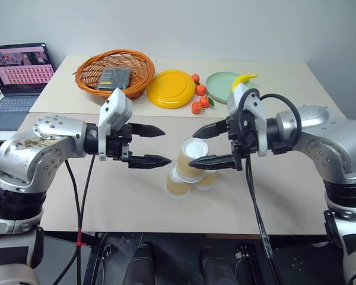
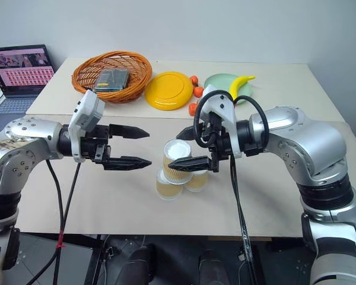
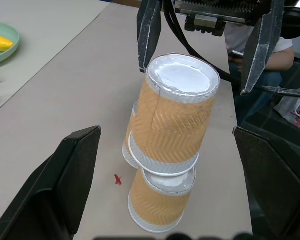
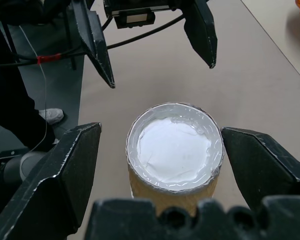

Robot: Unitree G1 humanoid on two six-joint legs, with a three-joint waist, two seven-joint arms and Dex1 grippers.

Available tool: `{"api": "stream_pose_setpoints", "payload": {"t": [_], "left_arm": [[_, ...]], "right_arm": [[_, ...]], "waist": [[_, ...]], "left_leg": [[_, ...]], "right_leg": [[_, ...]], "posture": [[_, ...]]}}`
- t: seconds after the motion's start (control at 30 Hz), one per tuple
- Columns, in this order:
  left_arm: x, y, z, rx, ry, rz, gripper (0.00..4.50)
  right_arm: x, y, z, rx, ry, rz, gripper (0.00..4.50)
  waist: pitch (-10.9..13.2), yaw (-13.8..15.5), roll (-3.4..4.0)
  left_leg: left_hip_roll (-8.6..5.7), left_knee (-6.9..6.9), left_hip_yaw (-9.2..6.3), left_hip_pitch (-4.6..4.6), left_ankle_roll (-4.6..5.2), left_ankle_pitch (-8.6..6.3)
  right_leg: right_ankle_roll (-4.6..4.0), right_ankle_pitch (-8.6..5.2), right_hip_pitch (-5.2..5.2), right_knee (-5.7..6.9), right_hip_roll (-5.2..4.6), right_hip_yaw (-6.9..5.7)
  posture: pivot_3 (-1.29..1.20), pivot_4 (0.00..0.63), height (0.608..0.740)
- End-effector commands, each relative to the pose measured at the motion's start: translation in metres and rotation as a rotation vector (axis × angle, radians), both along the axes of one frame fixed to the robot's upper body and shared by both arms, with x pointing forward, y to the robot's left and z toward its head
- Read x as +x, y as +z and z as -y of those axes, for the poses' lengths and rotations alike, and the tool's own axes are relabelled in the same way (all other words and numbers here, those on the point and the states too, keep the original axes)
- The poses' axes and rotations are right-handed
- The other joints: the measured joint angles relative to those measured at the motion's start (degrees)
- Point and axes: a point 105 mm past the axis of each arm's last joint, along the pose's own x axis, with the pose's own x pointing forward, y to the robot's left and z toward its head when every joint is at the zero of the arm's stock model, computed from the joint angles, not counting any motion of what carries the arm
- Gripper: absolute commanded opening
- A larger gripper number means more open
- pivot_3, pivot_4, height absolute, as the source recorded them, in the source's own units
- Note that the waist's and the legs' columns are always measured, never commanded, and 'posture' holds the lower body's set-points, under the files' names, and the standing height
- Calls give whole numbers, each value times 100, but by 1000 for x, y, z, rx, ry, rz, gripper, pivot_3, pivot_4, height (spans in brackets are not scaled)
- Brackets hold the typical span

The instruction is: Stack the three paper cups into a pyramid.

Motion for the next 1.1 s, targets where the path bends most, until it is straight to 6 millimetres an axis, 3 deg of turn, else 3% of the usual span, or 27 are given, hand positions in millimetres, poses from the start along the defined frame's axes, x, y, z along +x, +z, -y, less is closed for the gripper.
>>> {"api": "stream_pose_setpoints", "payload": {"t": [0.03,0.57,0.67,0.8,0.93,1.0,1.1], "left_arm": [[-1,11,2,-7,-21,54,4500],[-2,10,5,-10,-37,48,4500],[-2,9,4,-10,-33,47,4500],[0,10,1,-22,-14,46,4500],[1,15,-3,-81,20,24,4500],[10,21,-8,-120,95,79,4500],[16,21,-15,-149,165,75,4500]], "right_arm": [[-9,14,5,5,27,55,4425],[3,21,19,3,-51,104,4425],[11,27,35,-20,-99,136,4425],[21,38,74,-81,-207,190,4425],[11,47,111,-74,-243,212,4425],[1,43,127,-31,-249,192,4425],[2,24,149,-24,-343,192,4425]], "waist": [[0,0,0],[0,-1,0],[0,19,0],[1,46,-1],[1,74,-1],[0,90,-2],[-1,99,-3]], "left_leg": [[0,0,0,0,0,0],[0,0,0,0,0,0],[-1,1,0,0,0,0],[-2,1,1,0,0,0],[-1,-3,2,-1,0,0],[-1,-7,2,0,0,0],[-1,-6,3,2,0,0]], "right_leg": [[0,0,0,0,0,0],[0,0,0,0,0,0],[0,0,0,0,-1,-1],[0,-1,1,-2,-2,-1],[-1,-2,-1,-5,-2,0],[-2,-3,0,-6,-2,-1],[-1,-3,1,-3,-2,1]], "posture": [[0,150,732],[0,150,732],[0,150,732],[0,150,732],[0,150,732],[0,150,732],[0,150,732]]}}
